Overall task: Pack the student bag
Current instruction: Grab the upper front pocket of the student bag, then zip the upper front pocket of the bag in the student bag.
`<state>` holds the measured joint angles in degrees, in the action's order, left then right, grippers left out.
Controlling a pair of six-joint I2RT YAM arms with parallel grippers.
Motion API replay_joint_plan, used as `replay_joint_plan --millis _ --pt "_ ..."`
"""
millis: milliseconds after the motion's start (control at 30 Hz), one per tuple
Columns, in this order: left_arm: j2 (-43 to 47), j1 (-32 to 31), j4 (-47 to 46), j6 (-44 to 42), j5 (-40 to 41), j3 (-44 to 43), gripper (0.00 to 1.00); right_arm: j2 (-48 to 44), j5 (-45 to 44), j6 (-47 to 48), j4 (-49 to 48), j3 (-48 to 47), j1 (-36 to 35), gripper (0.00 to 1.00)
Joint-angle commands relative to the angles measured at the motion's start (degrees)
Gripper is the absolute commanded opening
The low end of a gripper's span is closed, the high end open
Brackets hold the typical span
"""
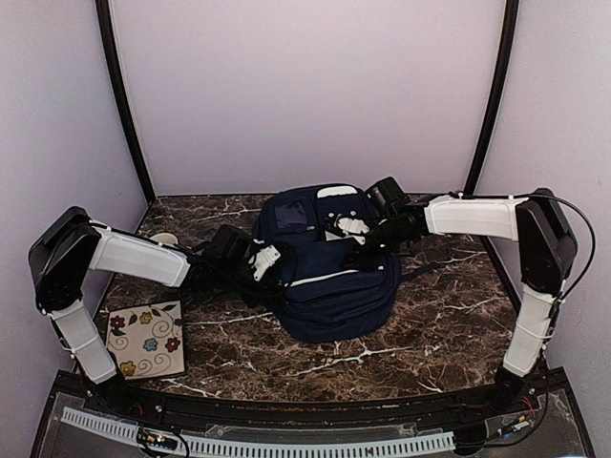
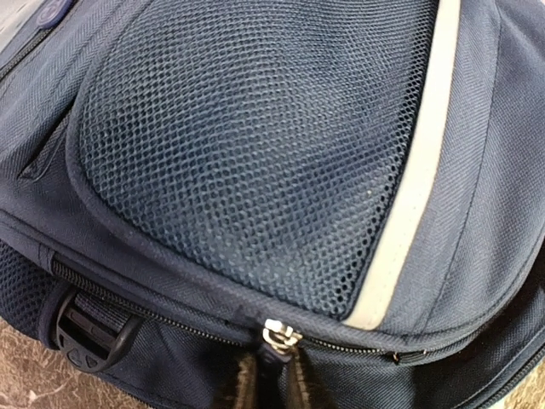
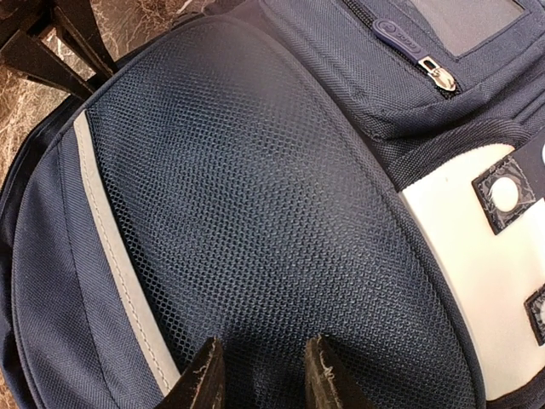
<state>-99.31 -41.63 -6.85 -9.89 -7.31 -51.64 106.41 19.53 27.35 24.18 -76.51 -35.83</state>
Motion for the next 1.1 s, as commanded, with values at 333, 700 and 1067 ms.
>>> replay_joint_plan --millis 333,700,1067 --pt "9.2 0.1 1.6 1.8 1.9 1.2 0.0 3.0 0.5 -0.1 1.7 -0.4 0.0 0.32" --pt "5.6 -5.0 17.0 3.2 -8.1 -4.3 0.0 5.2 0.2 -0.4 1.9 -0.5 -0.4 0.32" --pt "0.6 -11.5 23.8 3.4 -10.4 -7.2 0.0 7.1 -0.2 -0.6 3.0 -1.3 -1.3 0.32"
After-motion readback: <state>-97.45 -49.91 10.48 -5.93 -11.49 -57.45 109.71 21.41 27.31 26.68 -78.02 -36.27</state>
